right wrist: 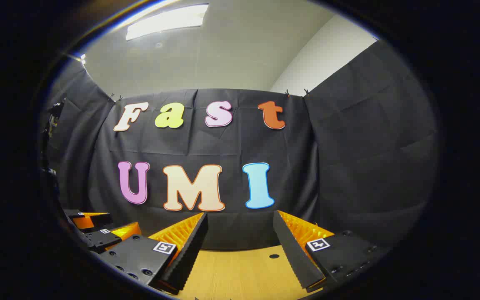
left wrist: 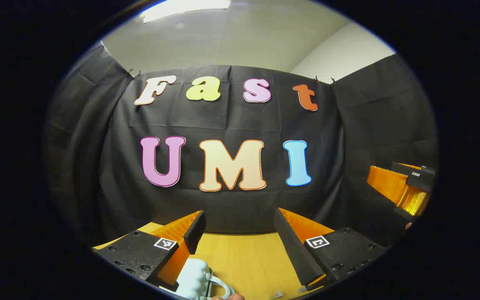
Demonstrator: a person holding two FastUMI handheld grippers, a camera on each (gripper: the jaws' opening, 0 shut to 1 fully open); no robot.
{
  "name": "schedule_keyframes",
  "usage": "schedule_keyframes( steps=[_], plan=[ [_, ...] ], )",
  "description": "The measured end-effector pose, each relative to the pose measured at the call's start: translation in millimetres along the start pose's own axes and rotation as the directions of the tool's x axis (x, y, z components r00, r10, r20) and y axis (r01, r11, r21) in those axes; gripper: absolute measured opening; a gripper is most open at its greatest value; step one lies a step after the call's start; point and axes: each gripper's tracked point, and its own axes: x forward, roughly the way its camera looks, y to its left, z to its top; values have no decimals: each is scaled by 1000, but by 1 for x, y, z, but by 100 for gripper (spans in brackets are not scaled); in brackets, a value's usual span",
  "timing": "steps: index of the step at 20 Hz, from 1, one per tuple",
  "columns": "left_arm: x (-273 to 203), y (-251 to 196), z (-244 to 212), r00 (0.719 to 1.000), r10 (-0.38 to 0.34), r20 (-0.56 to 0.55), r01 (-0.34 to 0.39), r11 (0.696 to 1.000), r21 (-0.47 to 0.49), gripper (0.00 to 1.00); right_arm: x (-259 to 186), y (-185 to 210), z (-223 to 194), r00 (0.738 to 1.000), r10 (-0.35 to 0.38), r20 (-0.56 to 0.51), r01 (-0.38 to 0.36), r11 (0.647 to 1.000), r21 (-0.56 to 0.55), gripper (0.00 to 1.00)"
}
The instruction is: First open the suitcase, pack the skin care products into it, and then close the suitcase.
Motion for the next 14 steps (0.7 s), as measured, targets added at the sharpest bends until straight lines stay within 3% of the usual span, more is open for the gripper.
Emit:
schedule_keyframes(
  steps=[7, 11, 14],
  plan=[
    [-7, 7, -66, 987, 25, -158, -21, 999, 28, 96, 5, -3, -12, 999, 14, -43, -14, 1000, -3, 98],
    [-15, 16, -127, 944, 42, -328, -39, 999, 17, 96, 9, -11, -29, 997, 10, -82, -11, 1000, -11, 98],
    [-19, 20, -172, 892, 43, -450, -42, 999, 11, 97, 10, -19, -39, 994, -6, -109, 2, 999, -37, 98]
  ],
)
